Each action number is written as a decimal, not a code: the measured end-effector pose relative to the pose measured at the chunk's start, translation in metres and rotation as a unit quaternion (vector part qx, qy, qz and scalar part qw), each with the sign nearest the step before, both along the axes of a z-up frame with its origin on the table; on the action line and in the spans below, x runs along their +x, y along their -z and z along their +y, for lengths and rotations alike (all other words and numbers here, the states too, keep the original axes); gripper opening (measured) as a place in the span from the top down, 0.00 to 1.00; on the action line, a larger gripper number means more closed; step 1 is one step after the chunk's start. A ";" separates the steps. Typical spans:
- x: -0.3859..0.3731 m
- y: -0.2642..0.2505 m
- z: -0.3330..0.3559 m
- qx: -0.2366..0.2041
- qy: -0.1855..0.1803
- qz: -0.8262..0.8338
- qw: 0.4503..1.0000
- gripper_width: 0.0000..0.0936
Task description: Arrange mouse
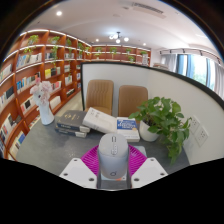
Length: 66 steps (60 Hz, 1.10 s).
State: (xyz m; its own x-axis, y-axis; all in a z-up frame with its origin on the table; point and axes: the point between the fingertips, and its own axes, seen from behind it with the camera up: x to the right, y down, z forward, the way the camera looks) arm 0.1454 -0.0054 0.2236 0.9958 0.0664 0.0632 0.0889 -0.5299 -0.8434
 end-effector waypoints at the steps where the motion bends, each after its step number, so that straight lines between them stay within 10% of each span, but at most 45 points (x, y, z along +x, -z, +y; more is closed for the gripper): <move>1: 0.004 -0.007 0.007 0.007 0.003 -0.001 1.000 0.63; 12: 0.047 -0.014 0.060 0.025 0.025 -0.015 0.999 0.63; 43: 0.072 0.237 0.075 -0.181 0.021 -0.015 0.983 0.61; 66: 0.071 0.237 0.078 -0.184 0.019 0.017 0.983 0.42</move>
